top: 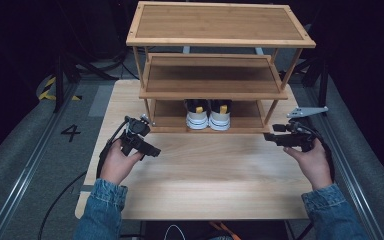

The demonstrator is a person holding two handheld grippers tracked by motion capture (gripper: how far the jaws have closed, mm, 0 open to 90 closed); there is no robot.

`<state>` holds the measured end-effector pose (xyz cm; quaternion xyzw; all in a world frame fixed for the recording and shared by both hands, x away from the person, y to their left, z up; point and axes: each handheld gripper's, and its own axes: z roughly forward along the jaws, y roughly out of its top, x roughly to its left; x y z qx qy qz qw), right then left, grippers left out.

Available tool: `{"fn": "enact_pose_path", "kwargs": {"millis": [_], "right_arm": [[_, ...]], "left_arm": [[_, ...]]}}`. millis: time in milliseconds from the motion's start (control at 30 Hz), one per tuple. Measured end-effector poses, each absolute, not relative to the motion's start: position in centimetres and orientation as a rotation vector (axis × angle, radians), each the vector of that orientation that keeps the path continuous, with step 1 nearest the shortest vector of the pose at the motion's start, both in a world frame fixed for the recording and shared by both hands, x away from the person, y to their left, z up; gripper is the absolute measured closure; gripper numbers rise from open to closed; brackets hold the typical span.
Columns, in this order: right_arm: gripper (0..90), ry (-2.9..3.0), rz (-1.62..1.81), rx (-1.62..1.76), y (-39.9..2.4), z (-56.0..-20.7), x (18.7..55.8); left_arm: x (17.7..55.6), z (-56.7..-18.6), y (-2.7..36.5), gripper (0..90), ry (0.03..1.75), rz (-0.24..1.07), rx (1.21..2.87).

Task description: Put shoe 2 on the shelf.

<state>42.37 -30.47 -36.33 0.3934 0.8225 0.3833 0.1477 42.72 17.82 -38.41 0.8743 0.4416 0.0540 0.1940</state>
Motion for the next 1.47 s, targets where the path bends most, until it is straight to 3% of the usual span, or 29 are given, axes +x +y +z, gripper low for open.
{"fn": "enact_pose_path", "kwargs": {"millis": [267,533,967,1100,1467], "right_arm": [[43.9,2.421,1.175,1.176,-34.1,-38.2,42.9],[44.0,2.417,1.260,1.094,-37.0,-41.1,43.6],[45.0,2.403,1.229,1.089,-37.9,-44.9,44.4],[46.0,2.368,1.229,1.128,-38.2,-46.6,44.8],[43.9,2.323,1.219,1.196,-38.3,-47.0,45.0]], "left_arm": [[42.8,-38.9,18.9,16.8,1.195,0.228,2.437],[43.2,-40.3,20.9,16.5,1.114,0.208,2.401],[43.2,-41.9,22.7,16.2,1.141,0.310,2.317],[43.2,-42.6,22.6,16.4,1.237,0.373,2.320],[43.3,-43.2,22.6,16.3,1.259,0.309,2.339]]}}
